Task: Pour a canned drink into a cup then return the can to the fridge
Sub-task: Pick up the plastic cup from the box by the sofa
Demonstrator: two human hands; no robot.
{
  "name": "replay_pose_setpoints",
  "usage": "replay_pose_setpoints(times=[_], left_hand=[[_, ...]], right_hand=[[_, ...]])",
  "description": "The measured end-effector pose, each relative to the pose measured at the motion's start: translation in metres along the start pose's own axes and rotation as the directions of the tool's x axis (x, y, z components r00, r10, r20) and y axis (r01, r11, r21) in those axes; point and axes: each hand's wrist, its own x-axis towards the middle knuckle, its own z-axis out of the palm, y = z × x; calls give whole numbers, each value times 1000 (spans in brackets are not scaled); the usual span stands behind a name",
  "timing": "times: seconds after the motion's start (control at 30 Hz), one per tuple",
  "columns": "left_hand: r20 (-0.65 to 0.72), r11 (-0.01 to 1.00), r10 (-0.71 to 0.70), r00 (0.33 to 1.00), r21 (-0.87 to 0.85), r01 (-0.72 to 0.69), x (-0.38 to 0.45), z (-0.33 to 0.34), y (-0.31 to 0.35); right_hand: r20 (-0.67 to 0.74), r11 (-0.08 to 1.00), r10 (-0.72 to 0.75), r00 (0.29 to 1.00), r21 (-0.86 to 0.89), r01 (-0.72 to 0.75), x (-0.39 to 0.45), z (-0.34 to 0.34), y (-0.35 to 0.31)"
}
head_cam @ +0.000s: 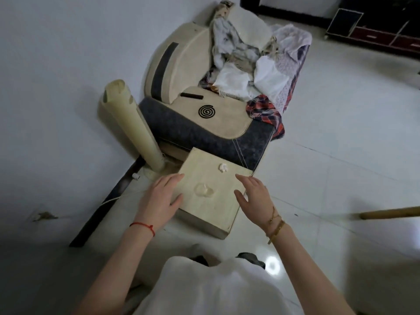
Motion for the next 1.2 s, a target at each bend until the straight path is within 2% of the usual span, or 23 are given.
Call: replay_pose_setpoints(times=[0.2,0.43,0.57,0.77,0.87,1.03,1.2], left_hand=[[81,986,27,996,-166,-13,45,8,-27],[175,971,-33,984,-228,73,80,53,-56],[236,957,-99,967,-244,158,98,81,-63],[335,950,-146,931,-216,227,126,140,-84],[370,943,-174,912,-205,263,138,177,-94],[425,929,-198,883,-205,307,152,245,-117],[402,899,-244,882,-248,362,165,306,-142]], right_hand=[[-19,982,154,988,113,-151,19,31,-9],[55,893,372,927,253,-373,39,70,15],[138,807,486,863,308,-504,59,84,36],[296,578,625,722,447,-683,103,127,78],[365,491,647,669,471,-733,121,164,100],[442,418,643,625,482,-770,140,232,132],[503,300,639,581,532,-791,160,292,162]])
